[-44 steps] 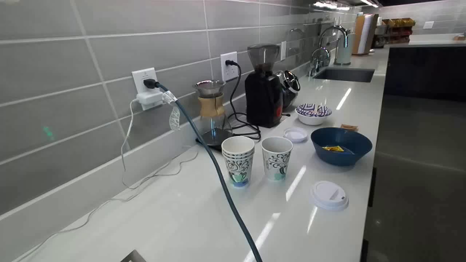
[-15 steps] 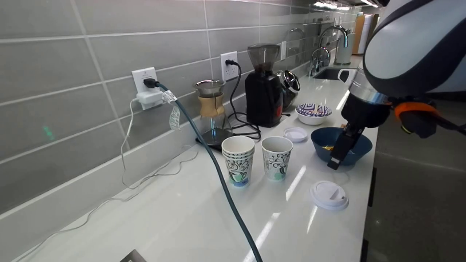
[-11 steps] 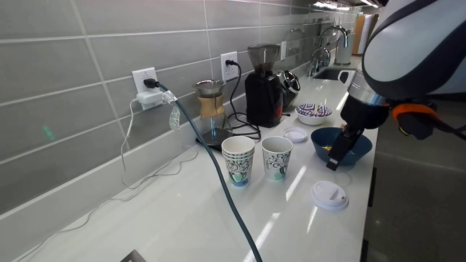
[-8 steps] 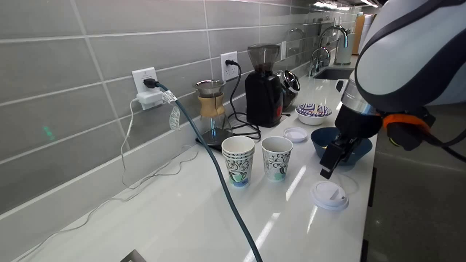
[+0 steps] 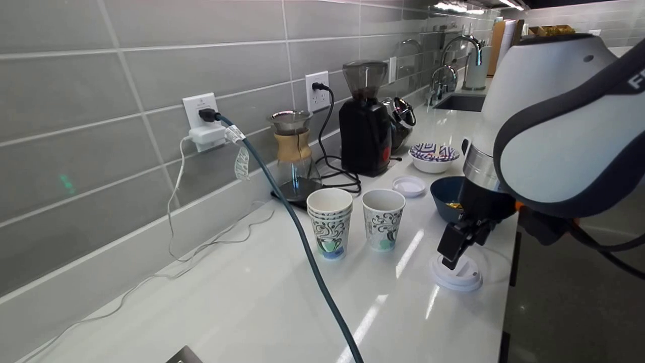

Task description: Pick up the white lid and put it on single the paper cup

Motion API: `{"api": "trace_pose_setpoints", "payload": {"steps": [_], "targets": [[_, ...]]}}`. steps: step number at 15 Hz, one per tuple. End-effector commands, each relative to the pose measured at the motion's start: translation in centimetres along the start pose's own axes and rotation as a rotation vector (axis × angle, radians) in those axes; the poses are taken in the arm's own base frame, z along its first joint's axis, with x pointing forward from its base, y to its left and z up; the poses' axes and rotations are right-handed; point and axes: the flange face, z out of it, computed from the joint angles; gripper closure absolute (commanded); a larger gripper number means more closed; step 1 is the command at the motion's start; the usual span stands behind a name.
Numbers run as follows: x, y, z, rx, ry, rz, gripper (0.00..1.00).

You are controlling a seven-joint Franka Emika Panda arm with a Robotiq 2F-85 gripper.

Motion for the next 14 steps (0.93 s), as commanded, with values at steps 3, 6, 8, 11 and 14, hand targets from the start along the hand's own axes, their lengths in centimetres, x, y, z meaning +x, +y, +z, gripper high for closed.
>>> {"api": "trace_pose_setpoints", "payload": {"steps": [3,6,8,11,14], "targets": [[0.5,0.3,2.3,-0.025,-0.028,-0.019,0.00],[0.7,0.1,2.9,-0.017,-0.037,-0.025,0.00],[0.9,0.0,2.9,-0.013,-0.041,-0.027,0.00],[1.2,-0.2,2.4,-0.018,-0.033,-0.032,0.00],[1.3,-0.4,2.0,-0.014,-0.029,-0.039,0.00]]}}
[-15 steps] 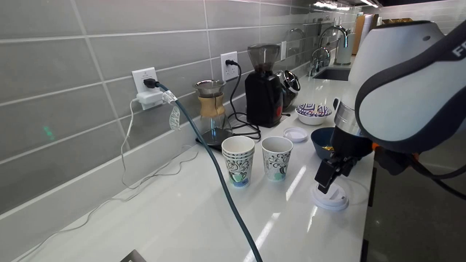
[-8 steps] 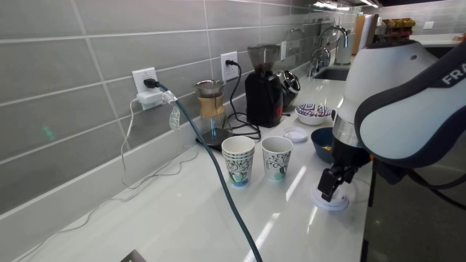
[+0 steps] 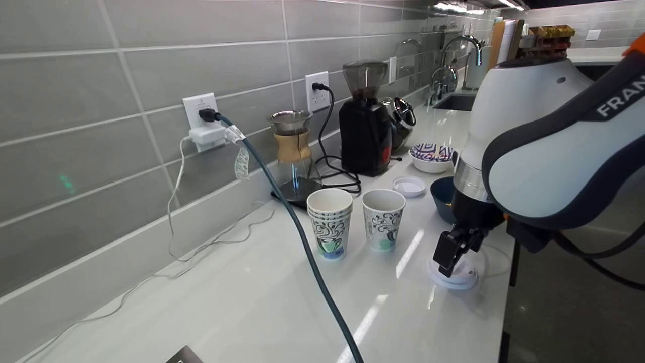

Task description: Pick up the white lid and put it on single the paper cup

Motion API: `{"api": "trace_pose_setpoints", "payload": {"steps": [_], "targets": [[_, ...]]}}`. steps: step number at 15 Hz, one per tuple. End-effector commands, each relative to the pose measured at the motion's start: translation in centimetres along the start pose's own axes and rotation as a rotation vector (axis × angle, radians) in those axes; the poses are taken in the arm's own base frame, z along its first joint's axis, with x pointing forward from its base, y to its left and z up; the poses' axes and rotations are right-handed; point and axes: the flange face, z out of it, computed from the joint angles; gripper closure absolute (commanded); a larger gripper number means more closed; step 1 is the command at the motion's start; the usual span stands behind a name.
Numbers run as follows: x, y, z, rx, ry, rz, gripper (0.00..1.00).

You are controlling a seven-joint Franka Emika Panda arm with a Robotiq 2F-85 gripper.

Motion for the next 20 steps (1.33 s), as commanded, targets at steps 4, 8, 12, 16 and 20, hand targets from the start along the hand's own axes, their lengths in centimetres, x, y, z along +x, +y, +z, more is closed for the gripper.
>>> {"api": "trace_pose_setpoints", "payload": {"steps": [4,8,12,16,20], "targets": [[0.8,-0.3,-0.2,-0.006,-0.002,-0.022,0.00],[1.1,-0.2,0.0,-0.010,0.002,-0.030,0.00],[1.6,-0.4,0.1,-0.003,0.002,-0.044,0.00],[1.8,-0.7,0.5,0.009,-0.010,-0.051,0.00],[1.9,-0.7,0.8,0.007,-0.018,-0.049,0.00]]}}
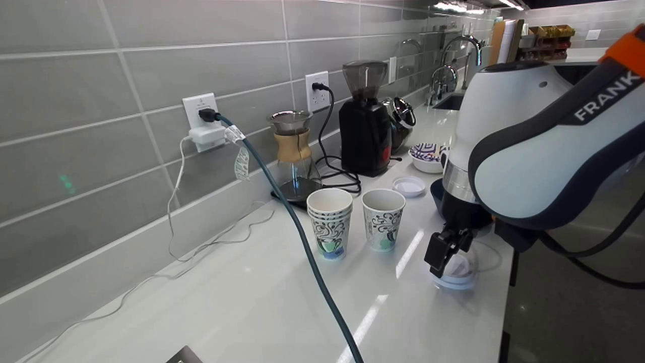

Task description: Pick up the white lid and put it on single the paper cup

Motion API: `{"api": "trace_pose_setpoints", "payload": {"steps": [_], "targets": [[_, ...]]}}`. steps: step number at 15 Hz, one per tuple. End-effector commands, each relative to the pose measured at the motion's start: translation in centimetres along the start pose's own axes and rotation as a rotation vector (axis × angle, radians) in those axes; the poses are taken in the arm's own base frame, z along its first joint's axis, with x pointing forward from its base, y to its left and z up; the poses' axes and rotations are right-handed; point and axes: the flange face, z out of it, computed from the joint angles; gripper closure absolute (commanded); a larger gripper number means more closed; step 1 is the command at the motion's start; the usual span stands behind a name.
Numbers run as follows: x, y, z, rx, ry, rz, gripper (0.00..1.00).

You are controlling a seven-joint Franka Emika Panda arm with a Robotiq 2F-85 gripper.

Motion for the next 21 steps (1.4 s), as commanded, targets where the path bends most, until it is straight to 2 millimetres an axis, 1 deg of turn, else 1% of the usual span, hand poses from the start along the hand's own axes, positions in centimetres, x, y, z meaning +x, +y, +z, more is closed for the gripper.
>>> {"api": "trace_pose_setpoints", "payload": {"steps": [1,3,6,7,8,9,14,15,16,17,21], "targets": [[0.73,0.15,0.31,-0.001,-0.018,-0.016,0.00],[0.77,0.14,0.29,-0.003,-0.018,-0.015,0.01],[0.77,0.14,0.38,0.000,-0.022,-0.015,0.07],[0.77,0.13,0.41,0.002,-0.023,-0.015,0.07],[0.76,0.12,0.39,0.001,-0.023,-0.015,0.10],[0.75,0.10,0.39,0.001,-0.024,-0.015,0.08],[0.72,0.03,0.33,0.000,-0.027,-0.016,0.14],[0.72,0.02,0.31,0.000,-0.027,-0.016,0.13],[0.72,0.00,0.27,0.000,-0.027,-0.016,0.15],[0.73,0.00,0.26,0.000,-0.028,-0.017,0.13],[0.74,-0.07,0.17,0.000,-0.029,-0.019,0.18]]}}
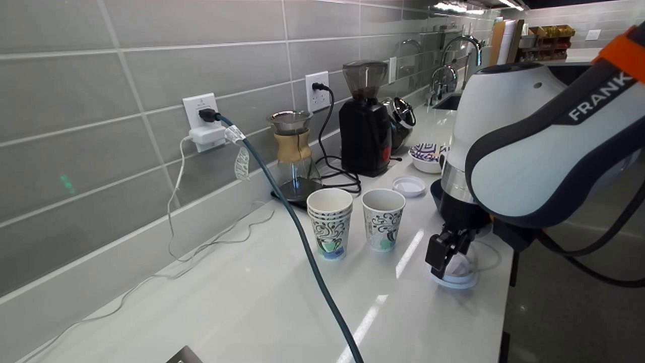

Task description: Pick up the white lid and put it on single the paper cup

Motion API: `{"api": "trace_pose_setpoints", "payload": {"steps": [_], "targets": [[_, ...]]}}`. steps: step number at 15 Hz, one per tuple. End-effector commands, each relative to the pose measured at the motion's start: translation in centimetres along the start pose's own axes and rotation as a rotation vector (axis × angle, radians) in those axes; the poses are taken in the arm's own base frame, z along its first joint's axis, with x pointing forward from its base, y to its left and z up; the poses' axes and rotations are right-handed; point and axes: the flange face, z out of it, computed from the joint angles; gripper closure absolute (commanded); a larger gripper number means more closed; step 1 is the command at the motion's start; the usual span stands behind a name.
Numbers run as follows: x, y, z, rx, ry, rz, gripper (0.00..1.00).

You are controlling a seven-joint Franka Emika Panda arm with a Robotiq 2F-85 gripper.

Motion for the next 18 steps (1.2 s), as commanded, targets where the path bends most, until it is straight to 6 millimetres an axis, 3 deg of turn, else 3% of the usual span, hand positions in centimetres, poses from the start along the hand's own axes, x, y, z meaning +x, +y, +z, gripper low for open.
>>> {"api": "trace_pose_setpoints", "payload": {"steps": [1,5,18], "targets": [[0.5,-0.1,-0.1,-0.003,-0.013,-0.018,0.17],[0.6,-0.2,-0.2,-0.002,-0.012,-0.019,0.21],[0.5,0.0,-2.3,-0.022,0.000,-0.009,0.17]]}}
